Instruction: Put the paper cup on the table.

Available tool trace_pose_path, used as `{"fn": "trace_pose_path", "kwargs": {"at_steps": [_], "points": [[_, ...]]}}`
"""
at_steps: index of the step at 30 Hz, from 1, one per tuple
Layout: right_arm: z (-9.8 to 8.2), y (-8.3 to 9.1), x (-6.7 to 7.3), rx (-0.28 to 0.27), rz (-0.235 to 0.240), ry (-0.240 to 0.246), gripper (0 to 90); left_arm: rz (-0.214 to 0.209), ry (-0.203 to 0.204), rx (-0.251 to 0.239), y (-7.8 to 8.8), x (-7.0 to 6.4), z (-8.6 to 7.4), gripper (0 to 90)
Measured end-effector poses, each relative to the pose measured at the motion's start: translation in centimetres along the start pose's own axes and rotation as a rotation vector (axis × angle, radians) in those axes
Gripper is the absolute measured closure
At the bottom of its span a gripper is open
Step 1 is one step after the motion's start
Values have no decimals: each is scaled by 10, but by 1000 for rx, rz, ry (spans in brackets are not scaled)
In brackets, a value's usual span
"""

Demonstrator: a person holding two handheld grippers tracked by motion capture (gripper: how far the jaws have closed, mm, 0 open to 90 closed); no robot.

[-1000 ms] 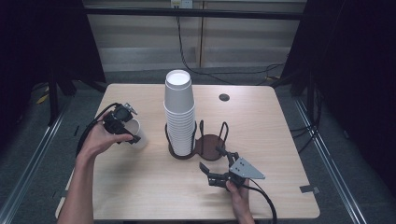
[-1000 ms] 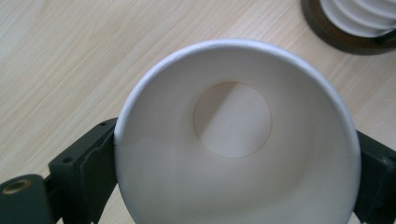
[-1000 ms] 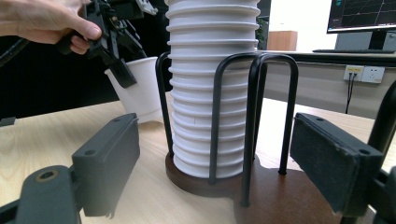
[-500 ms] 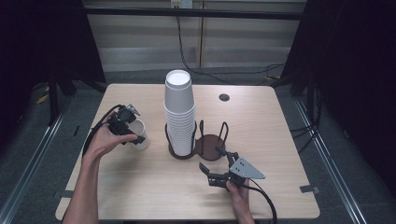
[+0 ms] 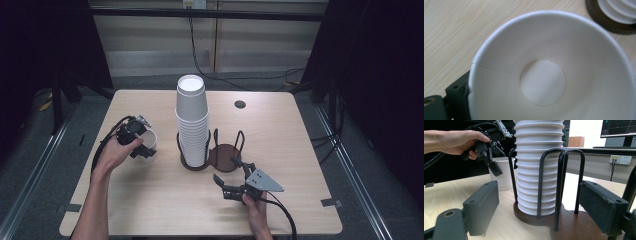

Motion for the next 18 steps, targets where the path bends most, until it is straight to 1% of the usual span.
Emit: {"fn": "trace_pose_path", "kwargs": {"at_steps": [1, 2, 4, 5, 6, 8, 9, 10, 11, 13, 16, 17, 18], "points": [[0, 0, 0, 0, -1, 0, 155, -2, -12, 4, 0, 2, -1, 67], [0, 0, 0, 0, 0, 0, 155, -8, 12, -22, -1, 1, -2, 66], [0, 0, 0, 0, 0, 1, 155, -14, -5, 2, -2, 0, -6, 76], [0, 0, 0, 0, 0, 0, 156, -6, -17, 3, -1, 0, -8, 97], [0, 0, 0, 0, 0, 1, 155, -4, -8, -16, -1, -1, -8, 95], [0, 0, 0, 0, 0, 0, 155, -7, 5, -34, -1, -1, -10, 95], [0, 0, 0, 0, 0, 1, 155, -8, -11, -30, 0, 0, -11, 95], [0, 0, 0, 0, 0, 1, 155, -6, 12, -51, -1, -1, -12, 97], [0, 0, 0, 0, 1, 1, 155, -1, -7, -42, 0, 0, -12, 101], [0, 0, 0, 0, 0, 1, 155, -8, -15, -55, 1, -1, -14, 108], [0, 0, 0, 0, 1, 1, 155, -28, -6, -91, 0, -1, -18, 120], [0, 0, 0, 0, 0, 1, 155, -27, 0, -93, -2, -1, -20, 115], [0, 0, 0, 0, 0, 1, 155, -26, -6, -90, -2, -1, -22, 117]]}}
Point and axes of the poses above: each handheld gripper's, and its own axes: y roughly backward along the jaws, z roughly out of its top, x roughly to its left, the point moved 9 cm from there along -y, roughly forward along the jaws, and after that the axes turned 14 degrees about -z, right-handed, at the moved point
